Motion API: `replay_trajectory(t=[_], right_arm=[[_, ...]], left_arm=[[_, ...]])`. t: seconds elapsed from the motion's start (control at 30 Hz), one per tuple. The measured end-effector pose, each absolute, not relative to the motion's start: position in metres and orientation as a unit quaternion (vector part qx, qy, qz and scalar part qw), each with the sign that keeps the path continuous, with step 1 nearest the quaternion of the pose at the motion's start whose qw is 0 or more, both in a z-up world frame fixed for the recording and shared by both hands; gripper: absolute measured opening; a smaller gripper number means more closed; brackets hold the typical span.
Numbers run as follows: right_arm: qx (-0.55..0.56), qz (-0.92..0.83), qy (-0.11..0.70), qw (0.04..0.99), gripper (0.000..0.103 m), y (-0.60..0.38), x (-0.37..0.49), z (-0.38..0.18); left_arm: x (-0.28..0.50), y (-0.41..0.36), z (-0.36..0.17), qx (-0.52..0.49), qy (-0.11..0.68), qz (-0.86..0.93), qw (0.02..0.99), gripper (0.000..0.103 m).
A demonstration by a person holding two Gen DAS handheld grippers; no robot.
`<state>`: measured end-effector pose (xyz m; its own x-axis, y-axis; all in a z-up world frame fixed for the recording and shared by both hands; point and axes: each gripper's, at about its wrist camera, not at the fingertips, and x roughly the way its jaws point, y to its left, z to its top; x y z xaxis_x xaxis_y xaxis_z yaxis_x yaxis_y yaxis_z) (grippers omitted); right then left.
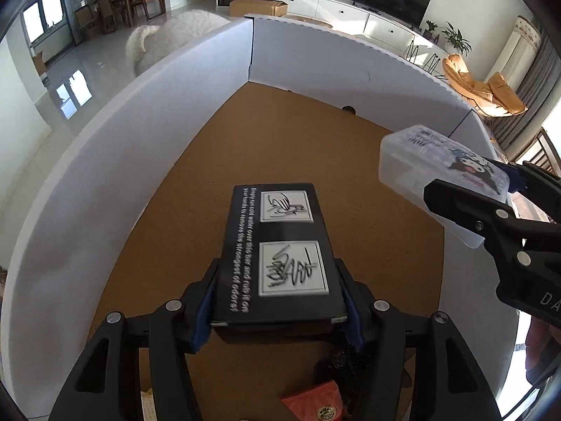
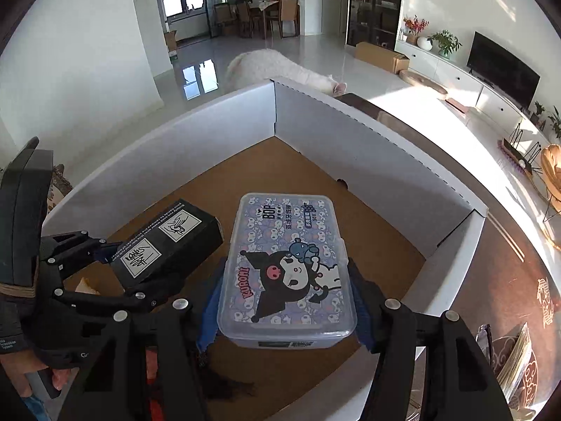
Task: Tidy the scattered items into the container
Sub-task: 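Open both grippers to drop the boxes into the cardboard box, then move both grippers back over the table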
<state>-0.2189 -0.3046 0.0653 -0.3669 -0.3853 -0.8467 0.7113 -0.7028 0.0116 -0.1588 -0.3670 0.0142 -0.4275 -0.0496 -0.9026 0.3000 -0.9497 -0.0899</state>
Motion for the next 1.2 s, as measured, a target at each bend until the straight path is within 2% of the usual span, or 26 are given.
replay_trajectory(t=[0.17, 0.37, 0.5, 0.57, 0.63, 0.67, 0.7, 0.9, 1.03, 1.2], right_arm=[[0.439, -0.816, 0.172, 0.334, 0.069, -0.292, -0.217, 0.069], [0.370, -0.861, 0.057, 0.343, 0.070, -0.208, -0.176, 0.111], [0.360, -0.878, 0.039, 0.314, 0.073, -0.130, -0.138, 0.107], [0.356, -0.888, 0.050, 0.287, 0.073, -0.084, -0.115, 0.096], [0.360, -0.896, 0.062, 0.250, 0.073, -0.035, -0.091, 0.080], [0.368, -0.899, 0.064, 0.230, 0.073, -0.009, -0.080, 0.071], [0.379, -0.900, 0.064, 0.207, 0.073, 0.016, -0.070, 0.061], [0.446, -0.892, 0.023, 0.077, 0.073, 0.142, -0.027, 0.008], [0.448, -0.893, 0.004, 0.051, 0.073, 0.172, -0.014, -0.006], [0.440, -0.896, 0.030, 0.051, 0.075, 0.165, -0.006, -0.010]], left_arm=[[-0.153, -0.360, 0.020, 0.524, 0.097, -0.837, 0.129, 0.063], [-0.117, -0.329, 0.079, 0.447, 0.070, -0.883, 0.126, 0.063], [-0.086, -0.275, 0.120, 0.399, 0.044, -0.912, 0.079, 0.064], [-0.068, -0.239, 0.136, 0.377, 0.028, -0.925, 0.043, 0.070], [-0.050, -0.198, 0.146, 0.354, 0.012, -0.935, 0.004, 0.089], [-0.039, -0.176, 0.147, 0.346, 0.005, -0.938, -0.016, 0.093], [-0.031, -0.154, 0.143, 0.344, -0.001, -0.938, -0.038, 0.098], [-0.025, -0.040, 0.058, 0.404, -0.045, -0.905, -0.127, 0.099], [-0.026, 0.004, 0.015, 0.415, -0.080, -0.896, -0.137, 0.099], [-0.035, 0.014, -0.006, 0.419, -0.068, -0.895, -0.139, 0.099]])
